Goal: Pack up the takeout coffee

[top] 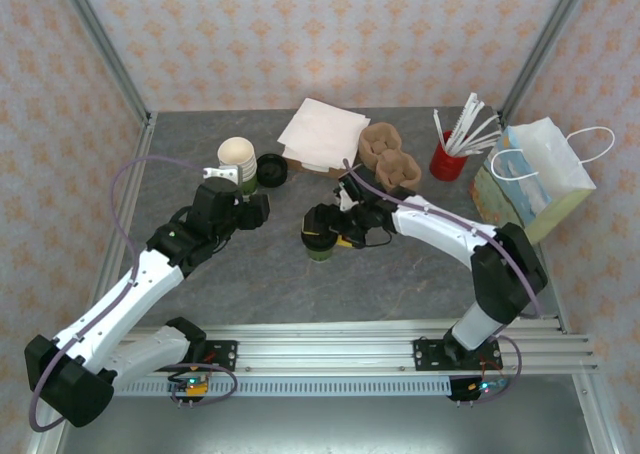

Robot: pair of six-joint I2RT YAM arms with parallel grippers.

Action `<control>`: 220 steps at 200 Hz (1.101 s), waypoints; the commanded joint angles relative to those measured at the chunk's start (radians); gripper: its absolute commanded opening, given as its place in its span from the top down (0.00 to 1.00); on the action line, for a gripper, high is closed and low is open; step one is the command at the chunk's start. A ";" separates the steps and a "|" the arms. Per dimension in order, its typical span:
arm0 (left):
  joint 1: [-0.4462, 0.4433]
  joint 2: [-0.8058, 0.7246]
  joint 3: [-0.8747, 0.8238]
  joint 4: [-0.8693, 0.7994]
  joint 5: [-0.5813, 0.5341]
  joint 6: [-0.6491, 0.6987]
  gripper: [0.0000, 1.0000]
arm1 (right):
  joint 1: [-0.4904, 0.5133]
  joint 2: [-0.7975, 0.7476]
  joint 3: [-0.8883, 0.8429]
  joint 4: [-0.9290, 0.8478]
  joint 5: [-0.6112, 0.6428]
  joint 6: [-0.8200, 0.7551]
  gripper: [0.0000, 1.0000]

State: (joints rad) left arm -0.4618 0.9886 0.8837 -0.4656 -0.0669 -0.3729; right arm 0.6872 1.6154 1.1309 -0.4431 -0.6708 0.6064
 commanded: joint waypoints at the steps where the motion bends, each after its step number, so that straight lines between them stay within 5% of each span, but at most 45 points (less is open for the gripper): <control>1: 0.015 -0.031 0.022 -0.030 -0.067 0.007 0.24 | 0.032 0.040 0.037 0.073 -0.002 0.039 0.03; 57: 0.062 -0.078 -0.001 -0.047 -0.114 -0.011 0.24 | 0.077 0.164 0.188 0.094 0.017 0.037 0.03; 108: 0.063 -0.077 0.012 -0.040 -0.056 -0.008 0.24 | 0.050 0.082 0.225 -0.088 0.115 -0.064 0.01; 164: -0.014 -0.008 0.099 -0.014 0.045 0.041 0.25 | -0.116 -0.145 0.269 -0.339 0.296 -0.221 0.01; 186: -0.097 0.065 0.168 -0.019 0.030 0.070 0.26 | -0.186 -0.169 0.331 -0.426 0.468 -0.305 0.00; 220: -0.158 0.151 0.239 -0.001 0.039 0.072 0.26 | -0.319 -0.149 0.394 -0.458 0.568 -0.364 0.01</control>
State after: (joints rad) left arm -0.5922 1.1015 1.0706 -0.4808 -0.0357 -0.3271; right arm 0.4335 1.4521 1.4929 -0.8070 -0.2707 0.3336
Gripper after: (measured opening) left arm 0.737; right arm 0.990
